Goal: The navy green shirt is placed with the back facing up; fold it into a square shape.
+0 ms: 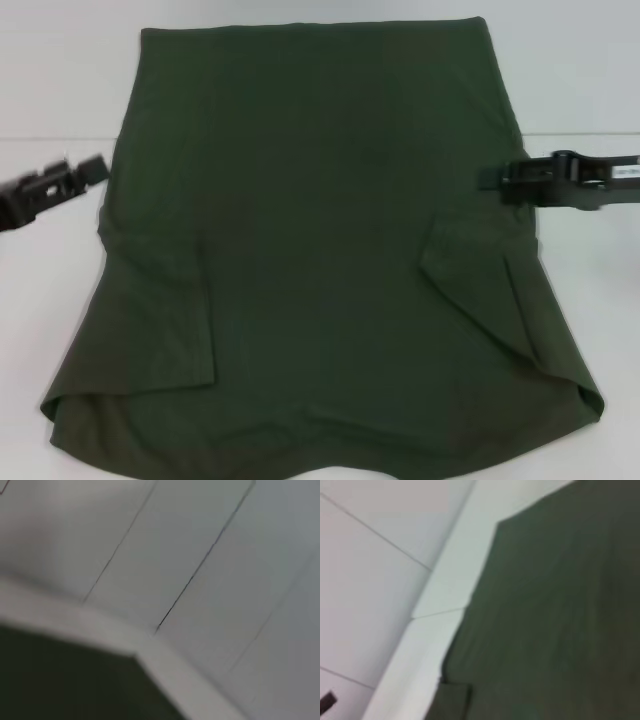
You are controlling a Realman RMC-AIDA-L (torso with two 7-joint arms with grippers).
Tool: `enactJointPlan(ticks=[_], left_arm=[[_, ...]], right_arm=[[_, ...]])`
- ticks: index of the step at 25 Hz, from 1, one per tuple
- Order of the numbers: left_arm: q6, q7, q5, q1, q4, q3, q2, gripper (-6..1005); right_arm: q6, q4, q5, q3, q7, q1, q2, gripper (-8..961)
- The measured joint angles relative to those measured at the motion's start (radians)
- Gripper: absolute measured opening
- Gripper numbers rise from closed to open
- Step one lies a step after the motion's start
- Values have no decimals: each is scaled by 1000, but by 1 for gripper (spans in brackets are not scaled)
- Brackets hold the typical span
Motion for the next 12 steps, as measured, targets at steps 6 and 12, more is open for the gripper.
enactJointPlan(ticks=[6,12], left_arm=[[88,-458,351,-9,114,-6,41,948],[115,-570,527,-8,135,-43,46,948]], right_arm=[[5,-20,-39,6,58,-6,-45,746],[27,-80,-89,7,109,-2,-56,858]])
